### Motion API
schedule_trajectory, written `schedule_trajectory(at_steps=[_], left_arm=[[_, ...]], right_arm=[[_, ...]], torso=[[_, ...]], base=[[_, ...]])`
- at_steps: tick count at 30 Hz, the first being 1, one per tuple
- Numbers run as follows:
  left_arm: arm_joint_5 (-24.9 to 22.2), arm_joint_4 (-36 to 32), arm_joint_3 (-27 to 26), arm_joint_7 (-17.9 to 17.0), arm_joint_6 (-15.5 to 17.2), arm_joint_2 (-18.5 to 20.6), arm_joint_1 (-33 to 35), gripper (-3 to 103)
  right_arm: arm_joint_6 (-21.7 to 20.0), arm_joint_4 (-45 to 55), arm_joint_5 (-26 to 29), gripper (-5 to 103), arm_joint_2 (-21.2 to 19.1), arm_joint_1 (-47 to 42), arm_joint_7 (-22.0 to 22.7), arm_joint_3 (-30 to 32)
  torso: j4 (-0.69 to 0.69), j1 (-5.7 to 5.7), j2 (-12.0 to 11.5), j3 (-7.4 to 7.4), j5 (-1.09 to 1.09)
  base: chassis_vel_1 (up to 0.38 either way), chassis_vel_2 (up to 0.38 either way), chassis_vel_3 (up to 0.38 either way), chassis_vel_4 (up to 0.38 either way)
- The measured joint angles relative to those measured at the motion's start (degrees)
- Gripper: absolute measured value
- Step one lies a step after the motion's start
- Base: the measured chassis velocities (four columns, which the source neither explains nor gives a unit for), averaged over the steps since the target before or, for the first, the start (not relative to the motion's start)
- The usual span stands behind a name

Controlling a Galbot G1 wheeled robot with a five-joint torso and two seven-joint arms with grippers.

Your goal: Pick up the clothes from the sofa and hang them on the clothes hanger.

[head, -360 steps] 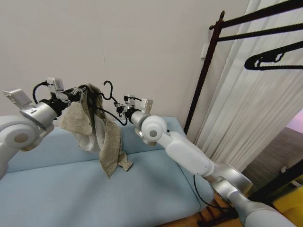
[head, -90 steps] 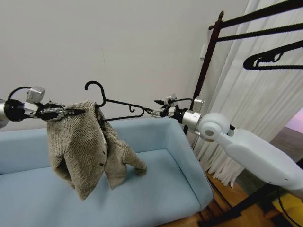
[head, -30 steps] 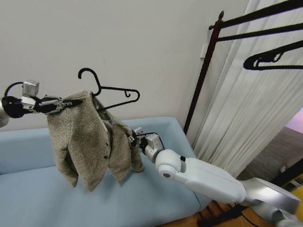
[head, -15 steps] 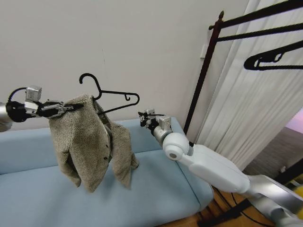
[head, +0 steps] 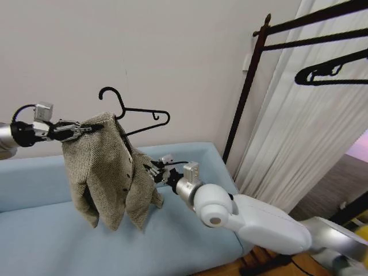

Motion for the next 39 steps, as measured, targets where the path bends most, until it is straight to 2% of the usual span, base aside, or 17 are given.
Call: schedule_trajectory(at_steps=[1, 6, 8, 9, 12, 14, 21, 29, 35, 39], left_arm=[[0.0, 0.0, 0.0, 0.0, 0.0, 0.0, 0.0, 5], [-0.2, -0.1, 0.0, -0.1, 0.2, -0.2, 0.0, 5], [-0.2, -0.1, 0.0, -0.2, 0.2, -0.4, 0.0, 5], [-0.1, -0.1, 0.0, -0.3, 0.2, -0.6, 0.0, 5], [0.2, -0.2, 0.1, -0.6, 0.2, -1.1, 0.1, 5], [0.5, -0.4, 0.2, -1.0, 0.3, -1.5, 0.1, 5], [0.3, -0.7, 0.2, -2.3, 0.3, -1.6, -0.1, 5], [-0.6, -1.2, -0.2, -2.4, 0.3, -1.3, -0.5, 5], [-0.6, -1.0, -0.2, -2.2, 0.3, -1.6, -0.5, 5], [-0.6, -0.8, -0.2, -2.1, 0.3, -1.9, -0.4, 5]], right_arm=[[0.0, 0.0, 0.0, 47, 0.0, 0.0, 0.0, 0.0], [0.4, -2.3, -0.5, 75, 2.7, 1.9, 2.0, 0.2], [0.7, -2.0, 0.0, 75, 3.1, 2.2, 2.8, -0.1], [0.8, -1.7, 0.8, 85, 3.6, 3.0, 3.9, -0.7], [0.9, -1.8, 1.5, 90, 4.9, 4.4, 5.2, -1.4], [0.9, -2.4, 2.6, 99, 6.4, 6.2, 6.9, -2.2], [-0.2, -3.6, 4.6, 100, 10.0, 7.9, 12.0, -5.1], [-1.4, -8.4, 1.0, 100, 13.2, 5.7, 16.1, -7.5], [-3.1, -9.1, -0.3, 100, 11.9, 4.5, 20.5, -7.6], [-3.8, -8.4, -3.0, 100, 8.9, 3.4, 20.6, -7.9]], torso=[[0.00, 0.00, 0.0, 0.00, 0.00], [-0.04, 0.00, 0.0, 0.00, 0.00], [-0.05, 0.00, 0.0, 0.00, 0.00], [-0.05, 0.00, 0.0, 0.00, 0.01], [-0.04, 0.00, 0.0, 0.00, 0.01], [-0.02, 0.00, 0.0, 0.00, 0.00], [-0.02, 0.00, 0.0, 0.00, 0.00], [-0.03, 0.01, 0.0, 0.00, 0.01], [-0.02, 0.00, 0.0, 0.00, 0.01], [-0.04, 0.01, 0.0, 0.00, 0.01]], base=[[0.000, 0.000, 0.000, 0.000], [0.000, 0.000, 0.000, 0.000], [0.000, 0.000, 0.000, 0.000], [0.000, 0.000, 0.000, 0.000], [0.000, 0.000, 0.000, 0.000], [0.000, 0.000, 0.000, 0.000], [0.000, 0.000, 0.000, 0.000], [0.000, 0.000, 0.000, 0.000], [0.000, 0.000, 0.000, 0.000], [0.000, 0.000, 0.000, 0.000]])
